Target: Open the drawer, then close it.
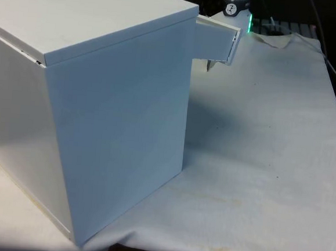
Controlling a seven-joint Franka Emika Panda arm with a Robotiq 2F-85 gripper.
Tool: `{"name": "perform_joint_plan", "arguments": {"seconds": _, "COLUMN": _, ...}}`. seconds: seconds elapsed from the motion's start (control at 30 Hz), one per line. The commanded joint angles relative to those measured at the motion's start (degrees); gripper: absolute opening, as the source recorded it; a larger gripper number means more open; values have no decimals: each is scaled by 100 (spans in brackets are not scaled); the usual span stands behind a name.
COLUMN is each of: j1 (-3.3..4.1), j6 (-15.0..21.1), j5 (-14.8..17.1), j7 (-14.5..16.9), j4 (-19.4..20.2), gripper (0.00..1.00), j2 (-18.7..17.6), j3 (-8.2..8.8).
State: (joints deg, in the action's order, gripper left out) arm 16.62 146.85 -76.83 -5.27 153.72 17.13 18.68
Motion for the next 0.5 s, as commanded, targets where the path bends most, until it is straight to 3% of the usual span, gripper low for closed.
{"name": "perform_joint_plan", "arguments": {"seconds": 0.0, "j1": -11, "j6": 17, "j5": -52, "j7": 11, "j4": -29, "gripper": 0, "j2": -6, "j3": 11}}
{"name": "perform_joint_plan", "arguments": {"seconds": 0.47, "j1": -17, "j6": 29, "j5": -69, "j7": 0, "j4": -206, "gripper": 0, "j2": -80, "j3": 23}}
